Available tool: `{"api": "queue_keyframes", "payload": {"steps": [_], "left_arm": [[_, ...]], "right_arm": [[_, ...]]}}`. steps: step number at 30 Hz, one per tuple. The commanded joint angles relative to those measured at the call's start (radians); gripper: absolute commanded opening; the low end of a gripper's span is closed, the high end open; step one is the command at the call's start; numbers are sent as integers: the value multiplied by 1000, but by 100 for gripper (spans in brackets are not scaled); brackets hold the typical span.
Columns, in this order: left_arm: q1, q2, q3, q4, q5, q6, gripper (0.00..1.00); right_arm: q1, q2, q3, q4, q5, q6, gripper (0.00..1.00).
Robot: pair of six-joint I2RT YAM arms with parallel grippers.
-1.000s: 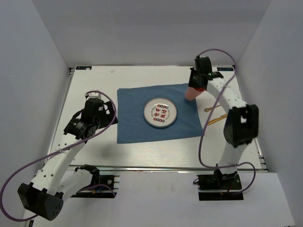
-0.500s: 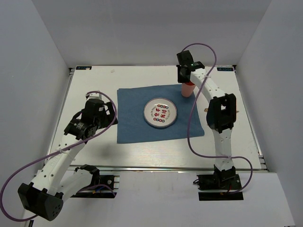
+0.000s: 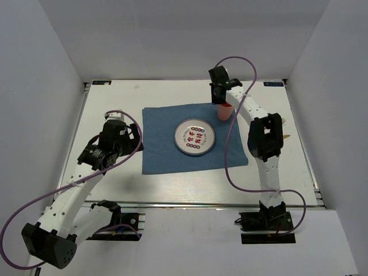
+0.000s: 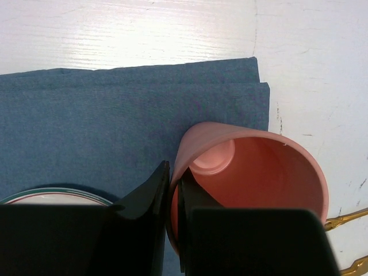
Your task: Set the dinner table for one person
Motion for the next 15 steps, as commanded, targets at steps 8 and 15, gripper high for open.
{"api": "queue_keyframes", "payload": {"steps": [8, 15], "left_arm": [[5, -29, -11, 20, 30, 21, 98], [5, -26, -13, 26, 44, 27, 98]], "right_arm": [[2, 30, 26, 47, -6, -31, 31], [-2, -12, 61, 55, -42, -25, 51]]}}
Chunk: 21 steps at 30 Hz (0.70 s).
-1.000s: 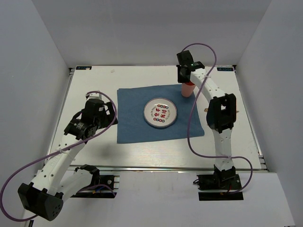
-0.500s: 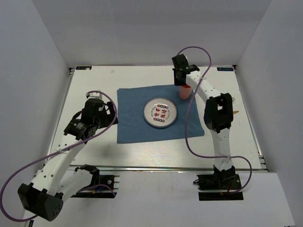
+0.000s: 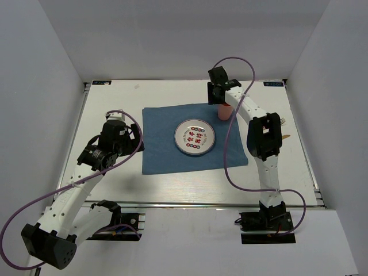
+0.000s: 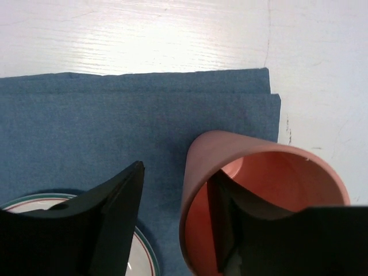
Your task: Set the dinner table for one person
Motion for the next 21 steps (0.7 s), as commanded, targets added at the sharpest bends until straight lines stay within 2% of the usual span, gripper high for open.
{"api": "queue_keyframes", "payload": {"steps": [1, 5, 9, 13, 21], "left_arm": [[5, -19, -13, 19, 21, 12, 98], [5, -17, -13, 19, 21, 12, 98], [5, -16, -13, 19, 22, 14, 98], [5, -26, -13, 18, 19, 12, 98], [5, -62, -17, 18, 7, 5, 98]], "right_arm": [[1, -42, 60, 18, -23, -3, 55], [-3, -134, 53, 26, -59, 20, 89], [-10, -223, 45, 20, -63, 32, 89], [-31, -365, -43, 24, -30, 68, 89], [-175, -698, -592, 116, 208, 386, 89]]}}
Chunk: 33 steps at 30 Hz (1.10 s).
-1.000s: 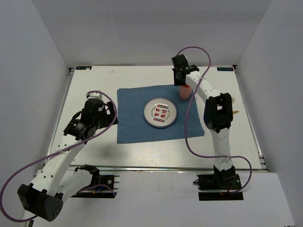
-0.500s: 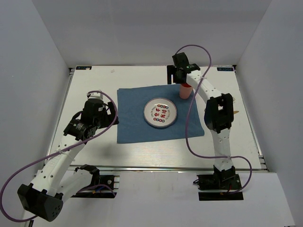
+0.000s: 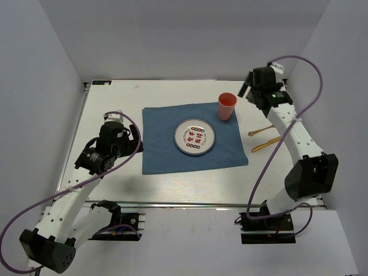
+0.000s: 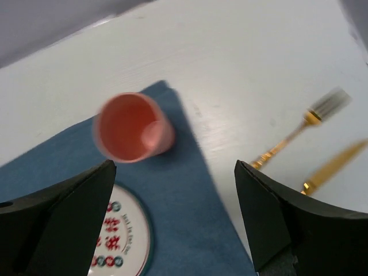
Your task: Set the dinner table for one person
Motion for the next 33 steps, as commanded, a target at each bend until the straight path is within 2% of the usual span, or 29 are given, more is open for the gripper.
{"api": "queue_keyframes", "payload": {"steps": [1, 4, 8, 18, 19, 23, 33], "left_arm": [[-4, -31, -13, 16, 1, 3, 98], [-4, -35, -10, 18, 9, 5, 98], [-4, -47, -14, 21, 16, 7, 98], [-14, -47, -18, 24, 24, 8, 98], [-14, -47, -18, 24, 22, 8, 98], [-14, -44, -16, 24, 24, 10, 98], [-14, -54, -14, 23, 18, 10, 98]], "right_arm": [[-53, -118, -205, 27, 190, 214, 89], [-102, -253, -449, 117, 223, 272, 89], [-149, -272, -569, 134, 208, 315, 89], [-265, -51, -613, 81, 127, 457, 89], [-300, -39, -617, 90, 98, 459, 87], [-316, 29, -610, 125, 47, 451, 82], [-316, 46, -675, 133, -28, 503, 72]]}}
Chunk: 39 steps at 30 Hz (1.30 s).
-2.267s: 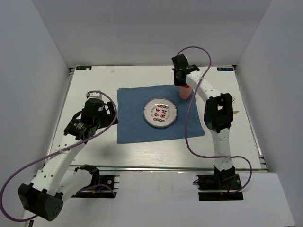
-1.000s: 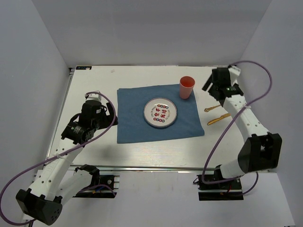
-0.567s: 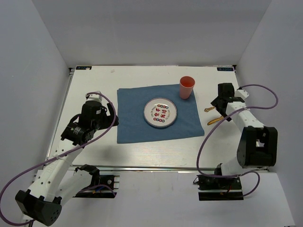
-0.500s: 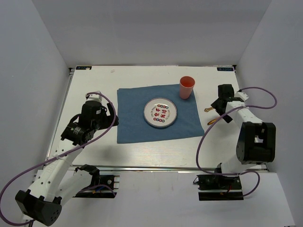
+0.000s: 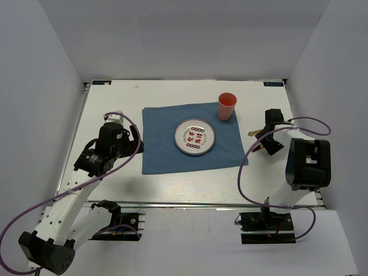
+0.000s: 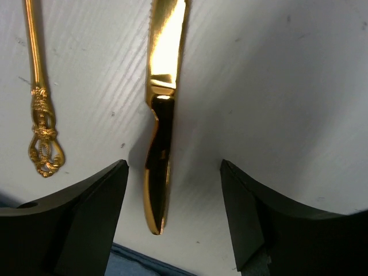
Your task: Set the dinner table for one person
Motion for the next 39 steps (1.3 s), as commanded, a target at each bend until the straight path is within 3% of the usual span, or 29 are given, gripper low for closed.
{"api": "queue_keyframes", "payload": {"steps": [1, 7, 11, 16, 18, 22, 23, 28, 30, 39], "left_arm": [[-4, -32, -7, 20, 3, 9, 98], [-4, -30, -4, 17, 4, 8, 98], [-4, -44, -5, 16, -5, 6, 98], [-4, -50, -5, 16, -8, 5, 98], [-4, -49, -5, 13, -10, 5, 98], [-4, -52, -4, 13, -13, 3, 98], [-4, -52, -4, 13, -14, 3, 98], [-4, -59, -4, 10, -20, 0, 98], [-4, -61, -4, 10, -23, -2, 98], [-4, -70, -5, 6, -31, -6, 98]], "right_arm": [[2, 6, -41, 31, -42, 49, 71], [8, 47, -75, 12, -50, 102, 64], [6, 43, -122, 43, -59, 110, 47], [5, 64, -136, 63, -79, 90, 36], [2, 58, -138, 57, -84, 87, 25], [2, 29, -170, 86, -97, 79, 19], [3, 27, -175, 90, -102, 70, 11], [2, 29, -191, 92, -125, 41, 10], [2, 14, -204, 106, -131, 29, 0], [-3, -2, -216, 86, -116, 9, 0]]}}
